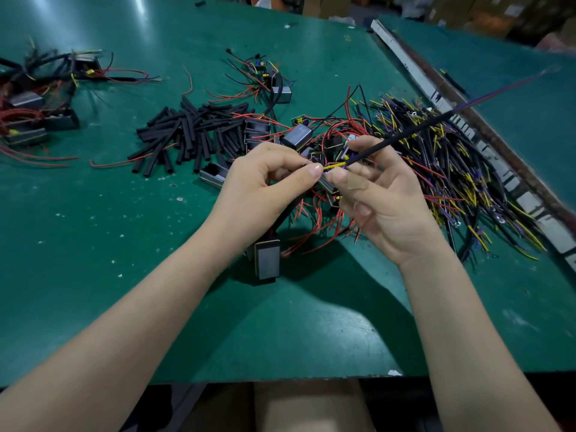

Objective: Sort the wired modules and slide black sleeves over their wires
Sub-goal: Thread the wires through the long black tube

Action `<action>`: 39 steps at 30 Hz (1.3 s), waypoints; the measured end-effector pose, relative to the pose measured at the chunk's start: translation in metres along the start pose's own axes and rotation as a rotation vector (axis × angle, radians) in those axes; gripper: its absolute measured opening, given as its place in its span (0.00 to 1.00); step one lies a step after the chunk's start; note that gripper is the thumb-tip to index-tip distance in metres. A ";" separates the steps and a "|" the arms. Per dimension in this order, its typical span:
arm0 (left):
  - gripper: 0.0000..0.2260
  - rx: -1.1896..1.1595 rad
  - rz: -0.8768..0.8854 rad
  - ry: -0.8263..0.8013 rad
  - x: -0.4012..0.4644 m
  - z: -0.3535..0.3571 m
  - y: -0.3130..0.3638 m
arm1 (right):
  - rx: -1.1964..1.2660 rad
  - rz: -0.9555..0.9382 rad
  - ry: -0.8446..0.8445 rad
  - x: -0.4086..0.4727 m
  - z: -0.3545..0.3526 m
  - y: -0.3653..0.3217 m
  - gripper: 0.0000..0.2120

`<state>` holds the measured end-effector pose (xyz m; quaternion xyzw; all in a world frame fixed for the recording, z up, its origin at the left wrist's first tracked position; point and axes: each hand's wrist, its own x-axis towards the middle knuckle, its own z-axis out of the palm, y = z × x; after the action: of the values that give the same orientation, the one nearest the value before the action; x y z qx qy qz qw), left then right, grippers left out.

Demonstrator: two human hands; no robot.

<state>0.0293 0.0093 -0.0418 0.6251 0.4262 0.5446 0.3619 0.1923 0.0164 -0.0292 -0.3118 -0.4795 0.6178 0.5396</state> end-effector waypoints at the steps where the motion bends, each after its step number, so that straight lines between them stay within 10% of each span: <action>1: 0.07 -0.005 0.006 0.000 0.000 0.000 -0.001 | -0.010 -0.013 0.012 0.000 0.001 -0.001 0.18; 6: 0.06 -0.013 -0.004 0.011 0.001 -0.001 -0.005 | -0.016 -0.010 0.095 0.002 0.001 -0.005 0.02; 39: 0.06 0.104 0.052 0.122 -0.004 0.001 0.003 | -0.455 -0.296 -0.068 -0.005 -0.003 0.007 0.09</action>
<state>0.0307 0.0043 -0.0410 0.6198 0.4588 0.5678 0.2880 0.1930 0.0124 -0.0376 -0.3303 -0.6642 0.4188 0.5238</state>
